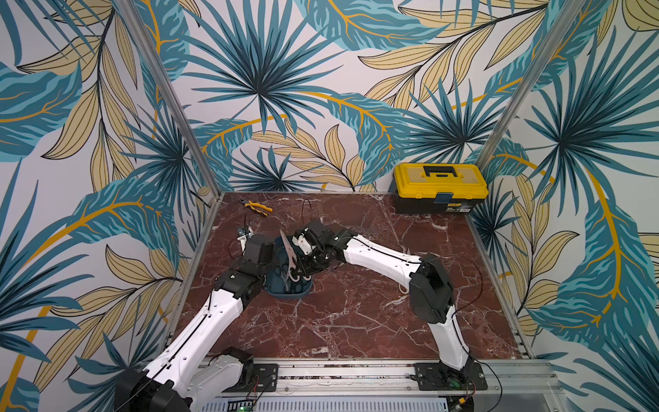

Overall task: Put the scissors into the storage box
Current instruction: Place the scissors in the storage box, then pick up the scissors from the center of the board.

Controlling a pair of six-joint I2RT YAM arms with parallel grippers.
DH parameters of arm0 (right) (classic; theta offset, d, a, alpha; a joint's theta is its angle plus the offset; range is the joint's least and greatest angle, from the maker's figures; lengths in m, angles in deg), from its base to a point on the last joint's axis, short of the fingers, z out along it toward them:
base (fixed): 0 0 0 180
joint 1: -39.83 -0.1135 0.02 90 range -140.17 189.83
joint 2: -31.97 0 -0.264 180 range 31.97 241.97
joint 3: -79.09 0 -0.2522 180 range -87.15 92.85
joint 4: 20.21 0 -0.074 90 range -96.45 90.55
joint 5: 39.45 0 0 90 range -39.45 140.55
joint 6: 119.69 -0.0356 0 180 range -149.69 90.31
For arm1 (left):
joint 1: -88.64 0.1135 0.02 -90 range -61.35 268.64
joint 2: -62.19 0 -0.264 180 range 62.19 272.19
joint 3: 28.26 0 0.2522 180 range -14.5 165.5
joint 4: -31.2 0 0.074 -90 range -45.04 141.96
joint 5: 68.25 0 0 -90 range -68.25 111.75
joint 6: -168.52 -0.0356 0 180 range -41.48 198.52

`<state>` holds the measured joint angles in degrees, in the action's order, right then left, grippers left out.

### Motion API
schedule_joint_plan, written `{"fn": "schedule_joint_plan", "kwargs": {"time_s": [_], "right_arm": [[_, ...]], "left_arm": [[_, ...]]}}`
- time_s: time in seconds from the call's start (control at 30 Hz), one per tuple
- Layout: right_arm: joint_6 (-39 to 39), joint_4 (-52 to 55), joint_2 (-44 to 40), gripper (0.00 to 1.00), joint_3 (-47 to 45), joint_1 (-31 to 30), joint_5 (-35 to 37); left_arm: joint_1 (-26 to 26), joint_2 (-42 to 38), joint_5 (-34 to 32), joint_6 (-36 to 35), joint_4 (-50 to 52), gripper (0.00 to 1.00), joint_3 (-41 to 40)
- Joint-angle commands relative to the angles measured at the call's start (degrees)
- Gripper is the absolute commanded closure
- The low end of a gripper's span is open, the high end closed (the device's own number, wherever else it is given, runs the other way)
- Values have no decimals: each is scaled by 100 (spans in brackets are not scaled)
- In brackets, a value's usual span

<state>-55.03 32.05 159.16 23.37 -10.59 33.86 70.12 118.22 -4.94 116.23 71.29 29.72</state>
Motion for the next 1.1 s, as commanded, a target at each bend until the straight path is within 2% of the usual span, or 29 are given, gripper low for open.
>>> {"fn": "schedule_joint_plan", "kwargs": {"time_s": [0.0, 0.07, 0.2, 0.33, 0.47, 0.57, 0.63, 0.67, 0.73, 0.8, 0.87, 0.9, 0.97, 1.07], "right_arm": [[-322, 170, 261, 86, 348, -3, 148], [-390, 164, 340, 65, 433, -1, 199], [-373, 164, 175, 47, 433, 3, 474], [-278, 157, -426, 45, 132, 30, 714], [-285, -197, -1780, 43, -1150, 396, 1639], [-514, -170, -2539, 42, -2144, 1339, 1790], [-489, -56, -2917, 43, -2853, 1877, 2226], [-430, 28, -3027, 43, -3137, 2045, 2466], [-287, 194, -3160, 43, -3597, 2357, 2815], [-194, 370, -3181, 44, -3940, 2593, 2974], [-224, 560, -3183, 44, -4168, 2766, 3057], [-249, 588, -3227, 44, -4315, 2844, 3074], [-303, 589, -3350, 44, -4603, 2959, 3110], [-313, 594, -3443, 44, -4860, 3054, 3137]], "left_arm": [[42, -162, -281, 5, 48, 40, -169], [42, -148, -198, -70, 82, 39, -106], [46, -16, -119, -148, 173, 39, 28], [33, 91, 82, -318, 171, 39, 219], [-191, 210, 325, -870, 79, 38, 502], [-730, 543, 701, -1641, -238, 39, 742], [-1110, 1017, 1429, -2154, -471, 35, 986], [-1285, 1262, 1684, -2332, -507, 35, 1118], [-1631, 1807, 2617, -2760, -651, 34, 1351], [-2054, 2347, 2946, -3022, -644, 32, 1600], [-2373, 2767, 3516, -3345, -635, 25, 1834], [-2561, 2959, 3625, -3493, -583, 20, 1954], [-2876, 3247, 3846, -3798, -477, 19, 2151], [-3121, 3520, 3846, -3871, -542, 15, 2239]]}}
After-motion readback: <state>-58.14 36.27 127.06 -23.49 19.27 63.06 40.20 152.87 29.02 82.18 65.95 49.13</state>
